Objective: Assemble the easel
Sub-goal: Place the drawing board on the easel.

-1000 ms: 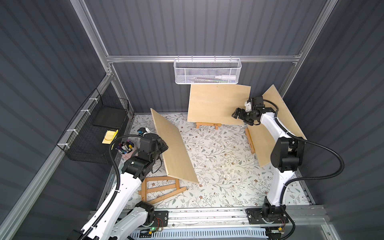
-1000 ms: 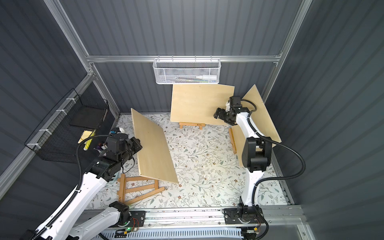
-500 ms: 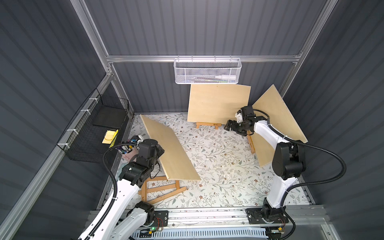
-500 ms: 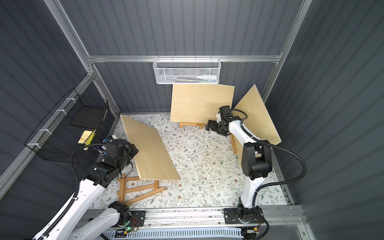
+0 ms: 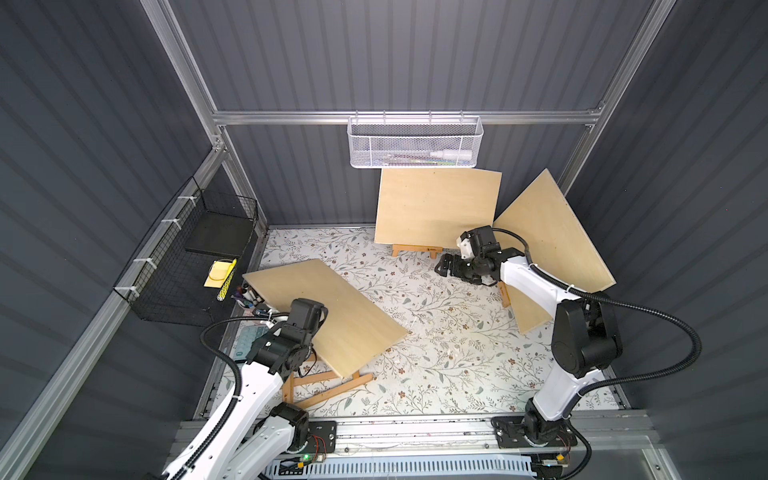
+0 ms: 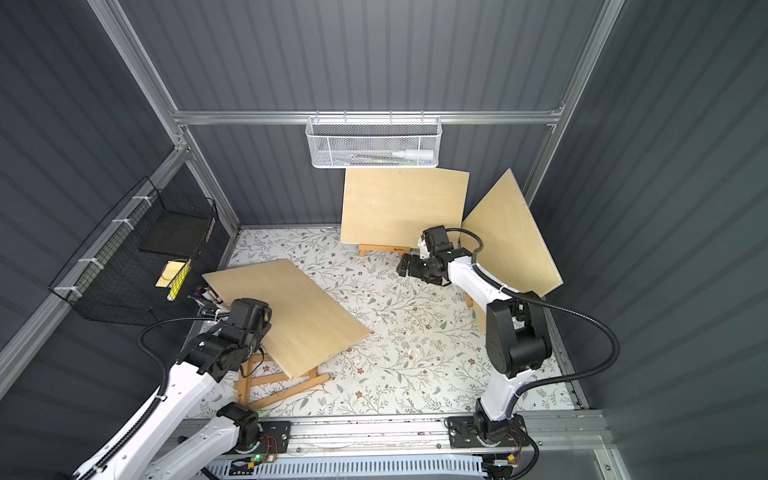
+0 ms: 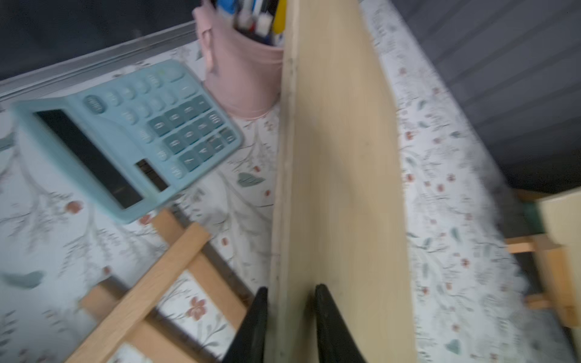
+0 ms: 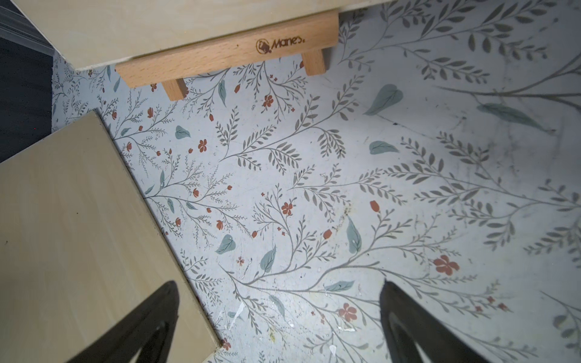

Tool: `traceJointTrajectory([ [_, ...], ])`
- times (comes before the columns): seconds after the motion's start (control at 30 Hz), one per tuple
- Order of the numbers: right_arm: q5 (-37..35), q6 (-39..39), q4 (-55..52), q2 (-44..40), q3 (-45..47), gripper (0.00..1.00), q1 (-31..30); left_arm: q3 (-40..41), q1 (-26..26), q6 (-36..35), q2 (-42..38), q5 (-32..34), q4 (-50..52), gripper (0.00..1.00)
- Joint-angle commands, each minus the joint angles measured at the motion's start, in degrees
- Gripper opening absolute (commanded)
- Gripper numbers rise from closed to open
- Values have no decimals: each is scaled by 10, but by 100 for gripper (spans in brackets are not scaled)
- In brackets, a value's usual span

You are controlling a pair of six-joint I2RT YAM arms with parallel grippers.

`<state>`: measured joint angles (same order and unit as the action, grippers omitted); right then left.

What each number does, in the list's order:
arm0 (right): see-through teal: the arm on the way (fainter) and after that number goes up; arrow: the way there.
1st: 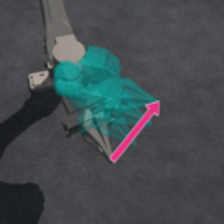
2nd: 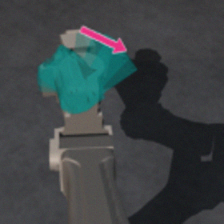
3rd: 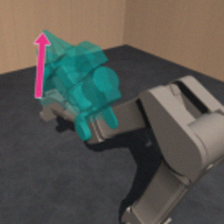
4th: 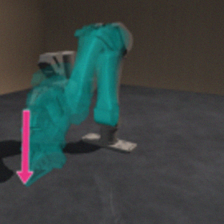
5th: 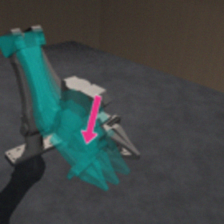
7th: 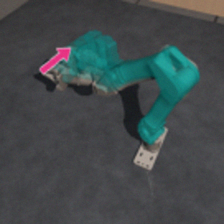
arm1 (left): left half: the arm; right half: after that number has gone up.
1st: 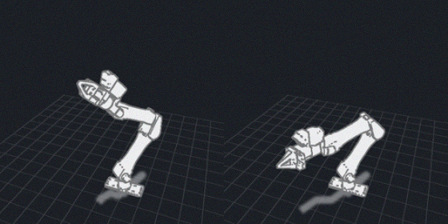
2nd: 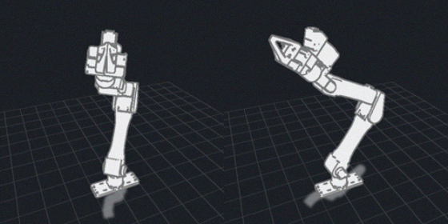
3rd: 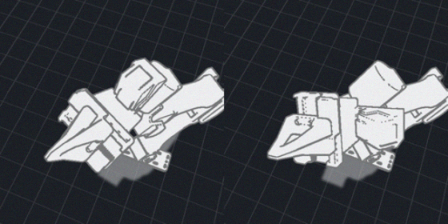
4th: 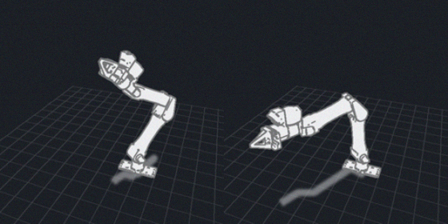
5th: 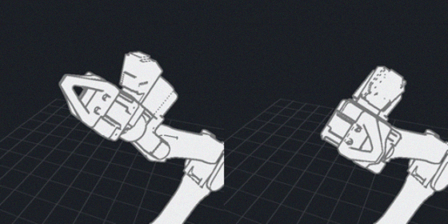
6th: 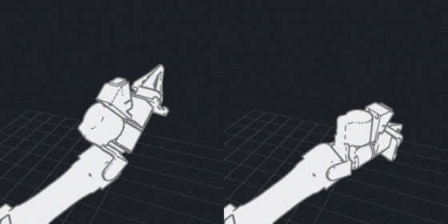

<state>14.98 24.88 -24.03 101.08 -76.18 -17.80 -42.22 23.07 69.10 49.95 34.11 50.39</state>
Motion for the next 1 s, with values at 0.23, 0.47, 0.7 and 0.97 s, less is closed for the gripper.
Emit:
traceJointTrajectory([
  [0.23,-16,9,28,-51,67,99,-7,11,-8,52,22,36,222,56],
  [0.47,-25,-2,14,-59,57,99,-2,-58,-7,-1,37,25,219,63],
  [0.7,-9,-5,-7,-42,7,99,28,-191,-2,-99,73,23,211,73],
  [0.97,52,-12,-32,-22,-46,99,47,-200,4,-399,181,-239,-182,78],
])
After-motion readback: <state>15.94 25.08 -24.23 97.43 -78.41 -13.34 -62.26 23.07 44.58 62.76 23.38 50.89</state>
